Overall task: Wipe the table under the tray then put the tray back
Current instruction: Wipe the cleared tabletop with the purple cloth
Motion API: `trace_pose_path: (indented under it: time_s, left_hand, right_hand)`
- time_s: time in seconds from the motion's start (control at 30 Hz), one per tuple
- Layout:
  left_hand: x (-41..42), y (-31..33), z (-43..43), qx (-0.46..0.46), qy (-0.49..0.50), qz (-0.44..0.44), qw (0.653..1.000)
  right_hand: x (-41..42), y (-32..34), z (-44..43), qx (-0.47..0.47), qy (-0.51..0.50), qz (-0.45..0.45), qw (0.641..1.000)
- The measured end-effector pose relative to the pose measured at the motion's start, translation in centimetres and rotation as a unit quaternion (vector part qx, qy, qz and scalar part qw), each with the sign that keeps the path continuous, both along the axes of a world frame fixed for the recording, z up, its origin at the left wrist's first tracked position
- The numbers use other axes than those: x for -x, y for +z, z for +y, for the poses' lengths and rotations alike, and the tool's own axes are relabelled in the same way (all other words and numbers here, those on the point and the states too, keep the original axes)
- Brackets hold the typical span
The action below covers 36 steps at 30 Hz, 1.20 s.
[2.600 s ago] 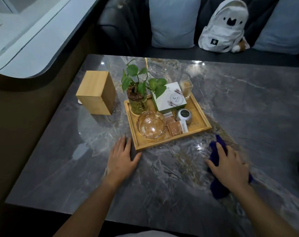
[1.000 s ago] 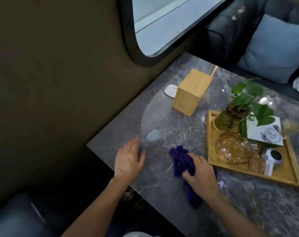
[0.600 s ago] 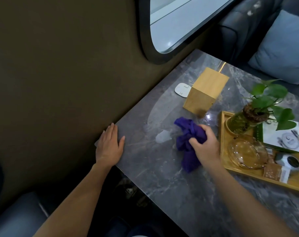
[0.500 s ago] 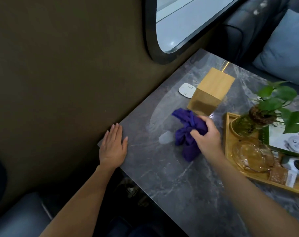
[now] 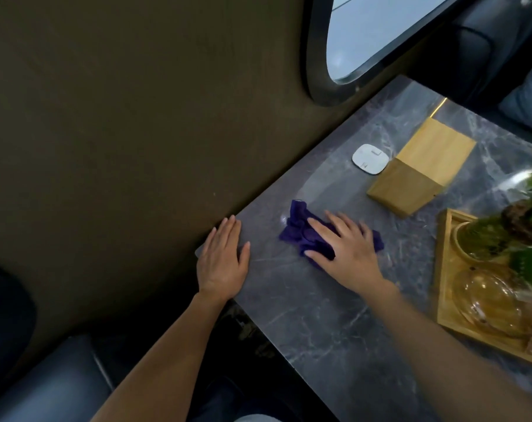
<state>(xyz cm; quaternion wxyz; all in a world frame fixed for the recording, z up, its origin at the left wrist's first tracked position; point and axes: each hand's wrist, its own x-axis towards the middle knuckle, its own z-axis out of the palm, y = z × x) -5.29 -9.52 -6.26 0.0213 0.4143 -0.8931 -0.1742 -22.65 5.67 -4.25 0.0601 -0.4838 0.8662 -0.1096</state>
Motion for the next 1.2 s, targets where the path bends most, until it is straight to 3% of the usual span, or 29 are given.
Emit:
trace_pose_path:
  time_s: [0.1,0.23,0.43,0.53,0.63,0.73,0.8,0.87,0.93,1.0,1.1,1.2]
  left_hand:
    - [-0.3,0.0,0.3,0.012,-0.005,0.012,1.000]
    - [-0.3,-0.5,-0.3,0.005,-0.014,0.020,1.000]
    - [-0.5,-0.7,-0.6,-0.004,-0.017,0.024,1.000]
    - [-0.5,-0.8,-0.6,-0.008,-0.018,0.024,1.000]
    - [-0.5,-0.8,-0.6,-0.015,-0.024,0.022,0.999]
    - [-0.4,-0.8,-0.5,-0.012,-0.023,0.021,0.999]
    - [-0.4,-0.8,-0.4,-0.003,-0.023,0.029,0.999]
    - [-0.4,-0.9,-0.3,0.001,-0.021,0.032,0.999]
    - [-0.4,-0.9,-0.3,0.002,-0.017,0.030,0.999]
    - [-0.4,-1.0,-0.3,0.004,-0.015,0.029,0.999]
    - [-0.5,-0.9,-0.4,0.006,-0.022,0.027,0.999]
    - [-0.5,-0.8,-0.3,0.002,-0.022,0.021,1.000]
  right_hand:
    - [-1.0,-0.7,-0.2,0.044,-0.047,0.029,0.997]
    - [-3.8,-1.4,-1.5,0.033,-0.107,0.044,0.993]
    - [-12.5,-2.5,-0.5,0.065,0.047,0.067,0.994]
    - [-14.8,-2.3,-0.2,0.080,0.085,-0.003,0.993]
    - [-12.2,-0.6,0.0,0.124,0.094,-0.141,0.978]
    - [-7.3,2.9,0.0,0.175,-0.009,-0.313,0.933]
    - [-2.4,3.8,0.0,0.161,-0.071,-0.370,0.912]
    - [2.6,4.2,0.0,0.106,-0.137,-0.334,0.927]
    - [5.5,4.1,0.6,0.024,-0.165,-0.166,0.972]
    - [5.8,3.5,1.3,0.036,-0.126,-0.062,0.989]
    - [4.1,1.0,1.8,0.016,-0.040,-0.040,0.998]
    - [3.5,-1.2,1.0,0.040,-0.111,-0.079,0.990]
